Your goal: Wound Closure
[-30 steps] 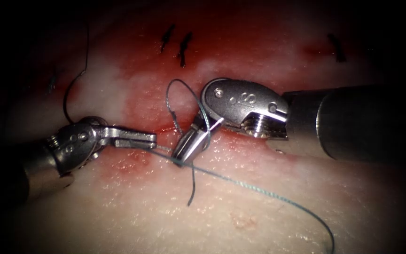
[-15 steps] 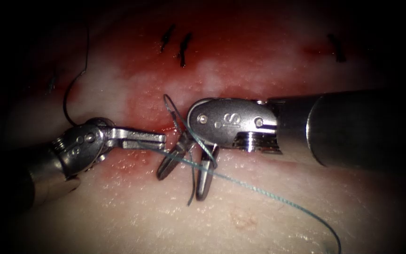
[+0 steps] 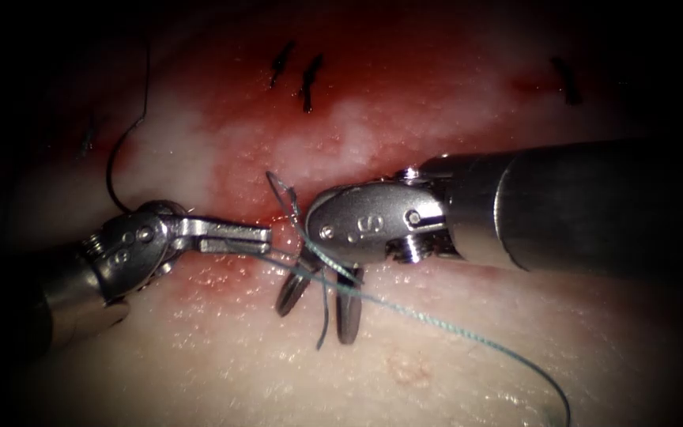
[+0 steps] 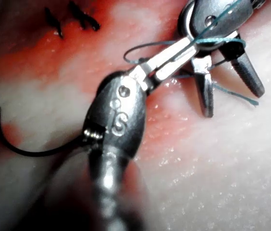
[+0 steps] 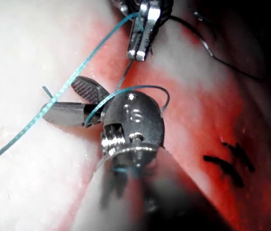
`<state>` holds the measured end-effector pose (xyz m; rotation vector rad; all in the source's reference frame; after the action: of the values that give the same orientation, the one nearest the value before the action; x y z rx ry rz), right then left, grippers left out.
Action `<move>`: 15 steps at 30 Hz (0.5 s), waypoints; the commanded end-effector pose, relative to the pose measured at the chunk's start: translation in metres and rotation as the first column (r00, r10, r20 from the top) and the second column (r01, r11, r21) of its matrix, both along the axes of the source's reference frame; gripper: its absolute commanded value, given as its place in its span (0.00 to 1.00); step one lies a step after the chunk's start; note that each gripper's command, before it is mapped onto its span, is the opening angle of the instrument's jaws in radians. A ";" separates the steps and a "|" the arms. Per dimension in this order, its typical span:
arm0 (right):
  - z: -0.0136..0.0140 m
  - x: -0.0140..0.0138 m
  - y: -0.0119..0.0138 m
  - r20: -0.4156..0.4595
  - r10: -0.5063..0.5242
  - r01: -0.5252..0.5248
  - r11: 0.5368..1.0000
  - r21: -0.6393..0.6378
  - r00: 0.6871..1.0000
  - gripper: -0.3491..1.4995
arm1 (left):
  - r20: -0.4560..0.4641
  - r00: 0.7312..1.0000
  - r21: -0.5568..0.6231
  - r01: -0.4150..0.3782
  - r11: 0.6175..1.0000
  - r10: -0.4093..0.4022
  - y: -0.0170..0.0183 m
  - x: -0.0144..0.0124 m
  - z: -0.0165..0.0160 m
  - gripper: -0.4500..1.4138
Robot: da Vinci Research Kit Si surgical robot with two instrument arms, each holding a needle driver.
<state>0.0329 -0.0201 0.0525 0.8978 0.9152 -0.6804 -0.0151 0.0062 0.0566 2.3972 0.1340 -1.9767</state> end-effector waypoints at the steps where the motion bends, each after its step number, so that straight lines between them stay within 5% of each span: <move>1: 0.0010 0.0011 -0.0007 -0.003 -0.010 0.010 1.000 -0.015 1.000 0.64 | 0.001 1.000 0.000 -0.001 1.000 0.001 0.0000 -0.0006 0.0007 0.00; 3: 0.0013 0.0013 -0.0009 -0.012 -0.013 0.012 1.000 -0.023 1.000 0.55 | 0.001 1.000 0.000 -0.001 1.000 0.001 0.0000 -0.0006 0.0007 0.00; 7: 0.0013 0.0012 -0.0007 -0.014 -0.042 0.041 0.998 -0.045 0.999 0.00 | 0.001 1.000 0.005 -0.002 1.000 0.002 0.0000 -0.0006 0.0007 0.00; 15: 0.0003 0.0008 0.0007 -0.013 -0.057 0.057 0.998 -0.025 0.998 0.00 | -0.003 1.000 0.005 0.001 1.000 -0.001 -0.0007 -0.0006 0.0003 0.00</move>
<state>0.0330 -0.0193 0.0524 0.9031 0.8950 -0.7451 -0.0152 0.0054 0.0561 2.3962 0.1381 -1.9840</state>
